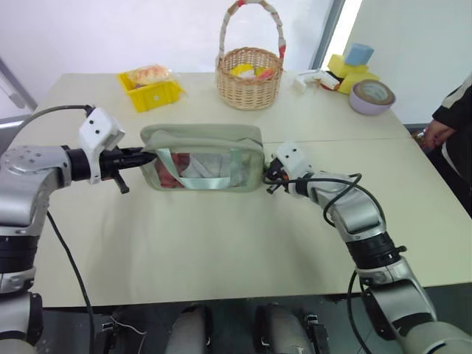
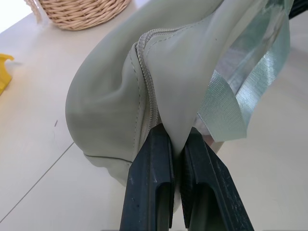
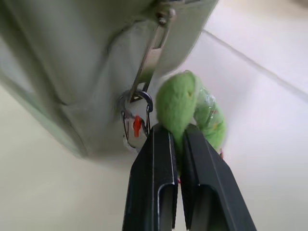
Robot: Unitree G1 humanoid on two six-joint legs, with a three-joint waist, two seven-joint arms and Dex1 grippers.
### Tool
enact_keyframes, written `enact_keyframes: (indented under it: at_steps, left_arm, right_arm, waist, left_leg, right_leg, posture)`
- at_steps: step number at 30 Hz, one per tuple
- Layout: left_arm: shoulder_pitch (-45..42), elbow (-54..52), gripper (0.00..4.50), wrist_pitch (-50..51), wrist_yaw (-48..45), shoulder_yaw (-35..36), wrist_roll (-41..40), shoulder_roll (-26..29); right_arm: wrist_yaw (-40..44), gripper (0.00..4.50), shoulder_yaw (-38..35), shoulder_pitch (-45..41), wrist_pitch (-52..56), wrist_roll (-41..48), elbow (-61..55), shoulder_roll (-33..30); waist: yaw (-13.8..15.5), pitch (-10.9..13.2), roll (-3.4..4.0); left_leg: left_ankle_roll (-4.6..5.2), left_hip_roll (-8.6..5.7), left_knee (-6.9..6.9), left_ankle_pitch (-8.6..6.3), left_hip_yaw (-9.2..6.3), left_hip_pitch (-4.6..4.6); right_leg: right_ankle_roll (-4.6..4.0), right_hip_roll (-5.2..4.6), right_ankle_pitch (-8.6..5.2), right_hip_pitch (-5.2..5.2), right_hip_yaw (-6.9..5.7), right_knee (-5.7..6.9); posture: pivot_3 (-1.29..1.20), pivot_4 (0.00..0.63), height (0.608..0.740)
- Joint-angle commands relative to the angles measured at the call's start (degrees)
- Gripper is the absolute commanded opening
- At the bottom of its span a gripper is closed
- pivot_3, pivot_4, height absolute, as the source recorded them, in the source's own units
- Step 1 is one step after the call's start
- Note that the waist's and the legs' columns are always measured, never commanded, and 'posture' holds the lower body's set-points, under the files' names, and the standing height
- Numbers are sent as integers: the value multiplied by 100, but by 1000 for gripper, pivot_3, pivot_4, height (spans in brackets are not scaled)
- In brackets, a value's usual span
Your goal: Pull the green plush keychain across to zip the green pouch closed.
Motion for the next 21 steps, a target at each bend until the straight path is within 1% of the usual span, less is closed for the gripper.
enact_keyframes:
  at_steps: [1, 3, 4, 5, 7, 9, 10, 11, 15, 19, 21]
  left_arm:
    - [43, -92, 0, -40, 83, 115, 9, 1]
    - [1, -58, 791, 8, 94, 180, -69, -17]
    - [-40, -33, 1078, 110, 45, 261, -183, 13]
    - [-70, -13, 1623, 191, -16, 341, -274, 69]
    - [-116, 29, 2611, 367, -126, 502, -442, 222]
    - [-104, 117, 3651, 502, -214, 667, -535, 400]
    - [-47, 134, 4159, 525, -238, 753, -551, 495]
    - [17, 130, 4464, 558, -248, 835, -566, 577]
    - [298, -51, 4464, 950, -181, 1161, -671, 898]
    - [404, -250, 4464, 1168, -91, 1461, -939, 887]
    - [428, -336, 4464, 1130, -16, 1449, -938, 841]
  right_arm:
    - [228, 370, -394, -384, -227, 119, 186, -206]
    - [540, 1051, -665, -543, 39, 495, 87, -273]
    - [798, 1451, -821, -663, 252, 729, -31, -411]
    - [1114, 2041, -929, -760, 451, 953, -177, -602]
    - [1729, 3071, -1063, -899, 793, 1361, -479, -1037]
    - [2258, 4188, -1095, -931, 886, 1610, -730, -1483]
    - [2476, 4500, -1109, -934, 917, 1721, -873, -1685]
    - [2628, 4500, -1125, -941, 954, 1822, -1006, -1837]
    - [2953, 4500, -1280, -1023, 1282, 2348, -1618, -2143]
    - [2678, 4500, -1320, -1034, 1475, 2478, -1845, -2070]
    - [2525, 4500, -1291, -1017, 1480, 2476, -1856, -2005]
  waist:
    - [2, 0, 0]
    - [9, 1, 1]
    - [7, 1, 0]
    - [7, 2, 1]
    - [11, 5, 2]
    - [9, 7, 2]
    - [9, 6, 1]
    - [8, 6, 1]
    - [-16, 6, 2]
    - [8, 6, 1]
    - [21, 6, 0]
  left_leg:
    - [0, 0, 0, 0, 1, 0]
    - [-1, 1, -1, 0, 0, -2]
    - [-1, 1, -1, 0, 0, -2]
    - [-1, 2, 0, 0, 0, -2]
    - [0, 4, 0, 0, 0, -5]
    - [2, 8, 0, -1, 0, -6]
    - [10, 8, -1, -6, 0, -5]
    - [38, 9, -1, -22, 0, -5]
    - [42, 12, 0, -24, 5, 2]
    - [41, 33, 3, -24, 7, -1]
    - [41, 31, 7, -24, 9, -4]
  right_leg:
    - [0, 0, 0, 0, 0, -1]
    - [0, 0, 0, 0, 0, -1]
    - [0, 0, 0, 0, 0, -1]
    - [0, 0, 0, 0, 0, 0]
    - [0, 0, 0, -1, 0, -1]
    - [0, 1, 0, -2, -2, -3]
    - [0, 1, 0, -2, -1, -4]
    - [0, 2, 0, -2, -2, -4]
    - [0, 1, 0, -2, 0, -5]
    - [0, 5, 0, -3, -1, -4]
    - [0, 1, 0, -2, -1, -4]
  posture:
    - [0, 150, 739]
    - [0, 150, 739]
    - [0, 150, 739]
    - [0, 150, 739]
    - [0, 150, 739]
    - [0, 150, 739]
    - [0, 150, 739]
    - [0, 150, 739]
    - [0, 150, 739]
    - [0, 150, 739]
    - [0, 150, 739]
